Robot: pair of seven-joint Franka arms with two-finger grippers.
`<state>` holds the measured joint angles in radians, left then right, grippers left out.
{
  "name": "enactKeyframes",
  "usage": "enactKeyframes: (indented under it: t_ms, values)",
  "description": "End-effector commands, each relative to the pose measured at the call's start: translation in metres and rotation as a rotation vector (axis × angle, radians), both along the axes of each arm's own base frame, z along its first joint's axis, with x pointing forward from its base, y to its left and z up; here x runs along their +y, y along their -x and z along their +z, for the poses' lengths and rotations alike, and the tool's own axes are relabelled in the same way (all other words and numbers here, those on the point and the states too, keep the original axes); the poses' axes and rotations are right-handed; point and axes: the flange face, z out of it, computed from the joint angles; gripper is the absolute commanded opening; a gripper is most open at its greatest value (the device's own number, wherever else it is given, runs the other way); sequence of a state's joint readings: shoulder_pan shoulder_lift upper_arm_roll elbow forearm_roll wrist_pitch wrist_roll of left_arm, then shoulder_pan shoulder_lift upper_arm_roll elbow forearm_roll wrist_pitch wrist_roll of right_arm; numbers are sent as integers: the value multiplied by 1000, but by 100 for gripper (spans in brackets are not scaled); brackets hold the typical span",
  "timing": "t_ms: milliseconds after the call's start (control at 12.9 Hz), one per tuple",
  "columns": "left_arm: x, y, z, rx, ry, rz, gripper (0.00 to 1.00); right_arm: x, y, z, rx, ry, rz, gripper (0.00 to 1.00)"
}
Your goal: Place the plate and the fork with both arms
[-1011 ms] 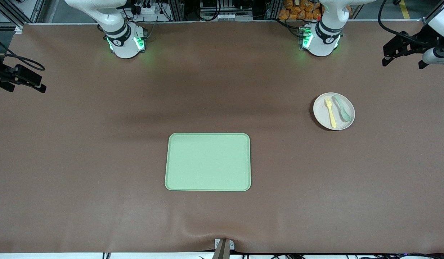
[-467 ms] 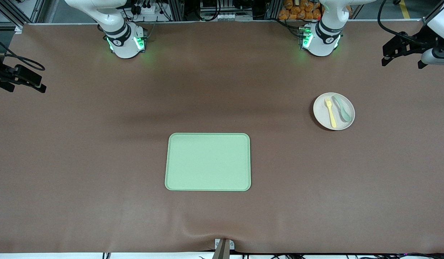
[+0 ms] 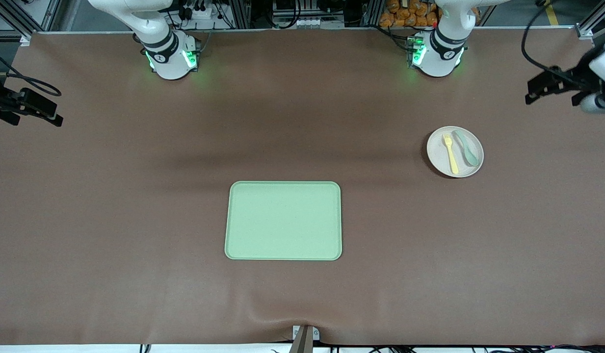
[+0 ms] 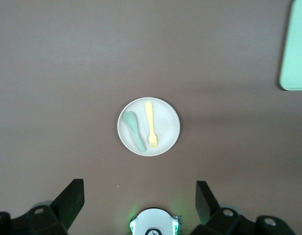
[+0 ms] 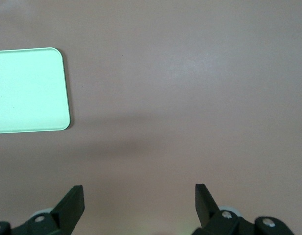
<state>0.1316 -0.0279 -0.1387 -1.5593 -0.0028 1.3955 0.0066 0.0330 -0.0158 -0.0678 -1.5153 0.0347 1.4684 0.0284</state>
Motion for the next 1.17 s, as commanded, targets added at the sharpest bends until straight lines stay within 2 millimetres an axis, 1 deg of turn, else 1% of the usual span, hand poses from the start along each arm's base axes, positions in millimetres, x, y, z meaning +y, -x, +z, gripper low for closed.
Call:
enactKeyframes:
  t_ms: [0,233,311,389,544,622,856,933,1089]
  values:
    - [51,-25,-33,34,14,74,100,-2,3,0,2,-14,6,100]
    - [64,-43,-71,70,20,92,100,-2,3,0,2,-14,6,100]
    - [70,-46,-77,68,27,103,100,-2,3,0,2,-14,6,100]
    - [77,-46,-90,93,23,109,100,-2,3,0,2,-14,7,100]
    - [78,-50,-136,115,11,106,100,-2,3,0,2,-14,7,100]
    - [78,-49,-158,119,11,104,100,-2,3,0,2,-12,6,100]
    - [76,-30,-223,182,13,102,100,-2,3,0,2,-14,7,100]
    - [77,-22,-244,204,2,97,100,-2,3,0,2,-14,6,100]
    - [85,1,-291,239,-31,88,100,-2,3,0,2,-14,6,100]
